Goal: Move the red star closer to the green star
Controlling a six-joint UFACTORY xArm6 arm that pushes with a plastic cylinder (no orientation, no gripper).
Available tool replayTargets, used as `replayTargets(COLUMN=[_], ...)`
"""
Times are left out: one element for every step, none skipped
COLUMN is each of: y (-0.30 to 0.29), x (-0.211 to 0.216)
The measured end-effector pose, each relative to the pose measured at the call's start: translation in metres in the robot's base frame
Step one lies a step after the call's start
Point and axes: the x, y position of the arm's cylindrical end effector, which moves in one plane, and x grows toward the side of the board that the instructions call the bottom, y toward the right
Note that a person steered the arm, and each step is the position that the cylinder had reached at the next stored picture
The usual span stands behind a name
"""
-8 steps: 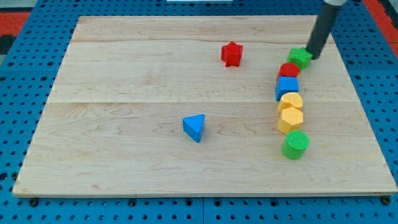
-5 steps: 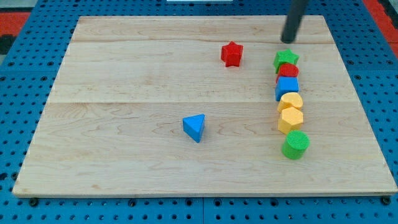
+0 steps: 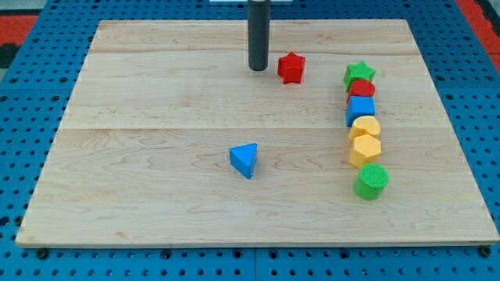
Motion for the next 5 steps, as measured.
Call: replayTargets(y=[0.028,0.028,0.033,0.043,0.074], x=[0.012,0.012,0.002,-0.016,-0.017])
